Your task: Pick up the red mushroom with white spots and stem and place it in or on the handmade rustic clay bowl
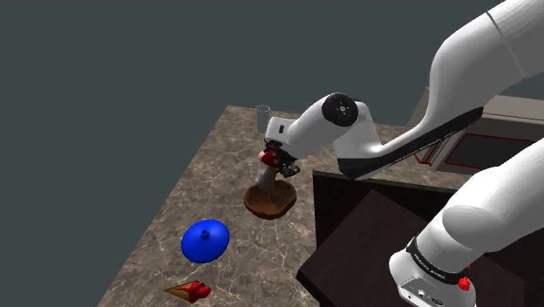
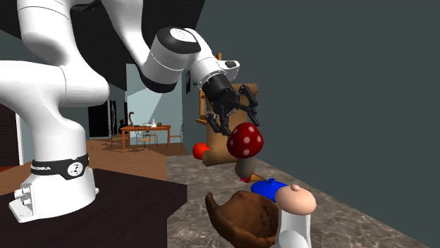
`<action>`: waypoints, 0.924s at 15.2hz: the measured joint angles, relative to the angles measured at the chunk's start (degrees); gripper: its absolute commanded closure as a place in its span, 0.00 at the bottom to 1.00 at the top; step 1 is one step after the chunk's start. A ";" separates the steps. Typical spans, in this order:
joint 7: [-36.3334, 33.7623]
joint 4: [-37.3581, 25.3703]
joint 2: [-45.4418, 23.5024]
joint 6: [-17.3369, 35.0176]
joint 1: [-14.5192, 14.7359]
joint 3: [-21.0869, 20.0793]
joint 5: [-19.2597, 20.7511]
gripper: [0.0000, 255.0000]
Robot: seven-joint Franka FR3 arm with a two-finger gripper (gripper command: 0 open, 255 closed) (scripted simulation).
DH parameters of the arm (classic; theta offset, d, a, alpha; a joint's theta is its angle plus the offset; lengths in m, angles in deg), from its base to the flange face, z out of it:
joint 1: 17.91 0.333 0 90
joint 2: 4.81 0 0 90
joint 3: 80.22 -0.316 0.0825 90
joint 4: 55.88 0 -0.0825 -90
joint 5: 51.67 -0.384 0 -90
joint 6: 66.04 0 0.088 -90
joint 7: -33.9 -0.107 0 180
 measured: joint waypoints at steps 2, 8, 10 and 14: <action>-4.03 -0.56 -1.67 0.67 -2.39 -1.81 4.47 1.00; -18.38 -2.48 -7.02 0.80 -7.71 -6.24 20.08 1.00; -22.95 -3.46 -9.21 0.18 -8.61 -6.95 25.22 1.00; -26.96 -4.10 -10.93 -0.47 -8.98 -7.33 29.60 1.00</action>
